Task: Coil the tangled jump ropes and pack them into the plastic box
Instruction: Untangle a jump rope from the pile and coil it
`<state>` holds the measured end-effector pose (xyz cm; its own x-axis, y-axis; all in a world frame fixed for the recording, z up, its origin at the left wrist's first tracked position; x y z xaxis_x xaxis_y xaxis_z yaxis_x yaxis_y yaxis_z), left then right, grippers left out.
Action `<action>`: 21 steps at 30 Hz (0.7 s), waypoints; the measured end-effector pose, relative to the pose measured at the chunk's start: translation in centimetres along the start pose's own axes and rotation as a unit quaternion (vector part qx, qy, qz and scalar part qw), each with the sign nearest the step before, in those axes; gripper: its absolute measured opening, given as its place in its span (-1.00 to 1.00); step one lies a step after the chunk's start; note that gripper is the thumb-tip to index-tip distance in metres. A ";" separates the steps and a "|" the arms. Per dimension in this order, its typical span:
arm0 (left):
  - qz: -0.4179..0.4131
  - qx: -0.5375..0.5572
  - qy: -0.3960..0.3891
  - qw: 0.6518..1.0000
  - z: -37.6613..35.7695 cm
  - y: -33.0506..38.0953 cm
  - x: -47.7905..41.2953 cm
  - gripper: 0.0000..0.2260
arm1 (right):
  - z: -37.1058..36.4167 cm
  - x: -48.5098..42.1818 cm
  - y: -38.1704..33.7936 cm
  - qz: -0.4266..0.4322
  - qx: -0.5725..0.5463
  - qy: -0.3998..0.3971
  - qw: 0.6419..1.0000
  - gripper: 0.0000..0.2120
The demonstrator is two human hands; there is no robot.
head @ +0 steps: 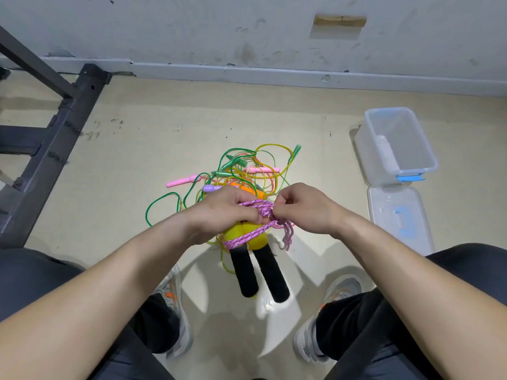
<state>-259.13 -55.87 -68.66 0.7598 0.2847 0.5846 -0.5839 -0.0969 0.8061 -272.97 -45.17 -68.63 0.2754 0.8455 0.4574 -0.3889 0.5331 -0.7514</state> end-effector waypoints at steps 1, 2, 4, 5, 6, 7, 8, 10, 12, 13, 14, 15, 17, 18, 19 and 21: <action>0.009 0.039 -0.020 0.999 -0.2 -0.2 0.0 -0.86 | 0.1 0.0 0.2 -0.011 -0.018 -0.014 1.000 -0.78; 0.022 0.083 -0.036 0.996 -0.4 -0.5 -0.1 -0.86 | 0.1 0.0 0.2 -0.018 -0.029 -0.019 0.999 -0.79; 0.040 0.150 -0.046 0.987 -0.5 -0.7 -0.2 -0.84 | 0.0 -0.2 0.3 -0.013 -0.060 -0.011 0.998 -0.88; 0.044 0.174 -0.046 0.983 -0.4 -0.9 -0.4 -0.85 | -0.2 -0.3 0.4 -0.008 -0.094 -0.007 0.995 -0.95; 0.051 0.192 -0.043 0.979 -0.3 -1.0 -0.5 -0.86 | -0.4 -0.3 0.4 -0.002 -0.135 0.004 0.991 -0.91; 0.055 0.204 -0.036 0.977 -0.2 -1.0 -0.6 -0.88 | -0.6 -0.2 0.5 0.017 -0.165 0.022 0.986 -0.82; 0.055 0.215 -0.028 0.975 -0.1 -1.1 -0.6 -0.91 | -0.6 -0.2 0.4 0.059 -0.163 0.044 0.984 -0.76; 0.049 0.242 -0.022 0.969 0.0 -1.0 -0.7 -0.88 | -0.7 0.2 0.1 0.139 -0.102 0.080 0.982 -0.74; 0.046 0.272 -0.013 0.961 0.2 -0.8 -0.7 -0.86 | -0.8 0.3 -0.1 0.165 -0.061 0.101 0.979 -0.79; 0.043 0.278 -0.004 0.960 0.4 -0.7 -0.7 -0.86 | -0.8 0.3 -0.2 0.169 -0.054 0.114 0.978 -0.82; 0.041 0.274 0.006 0.961 0.6 -0.7 -0.8 -0.86 | -0.9 0.4 -0.3 0.171 -0.053 0.124 0.976 -0.86; 0.040 0.267 0.012 0.963 0.8 -0.7 -0.9 -0.88 | -1.0 0.4 -0.4 0.174 -0.055 0.128 0.975 -0.90; 0.032 0.248 0.010 0.968 1.0 -0.9 -1.1 -0.93 | -1.0 0.3 -0.4 0.174 -0.073 0.116 0.975 -0.94; 0.029 0.240 0.009 0.970 0.9 -1.0 -1.2 -0.89 | -1.0 0.2 -0.3 0.166 -0.088 0.105 0.977 -0.91; 0.029 0.231 0.010 0.972 0.9 -1.1 -1.2 -0.84 | -1.0 0.0 -0.1 0.152 -0.102 0.091 0.979 -0.86; 0.025 0.212 0.018 0.977 0.7 -1.4 -1.3 -0.73 | -0.9 -0.3 0.2 0.122 -0.122 0.064 0.983 -0.83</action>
<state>-259.09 -56.75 -70.48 0.7181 0.3019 0.6270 -0.4432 -0.4963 0.7465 -272.33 -45.31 -69.37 0.3148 0.9283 0.1977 -0.2386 0.2790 -0.9302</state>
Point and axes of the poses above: each hand's wrist, its own x-axis away from the middle knuckle, its own z-axis out of the back of the hand, y = z × x, the point moved 3 cm from there along -x, towards the middle knuckle, and after that the axes turned 1 degree about z, right-handed, at the moved point
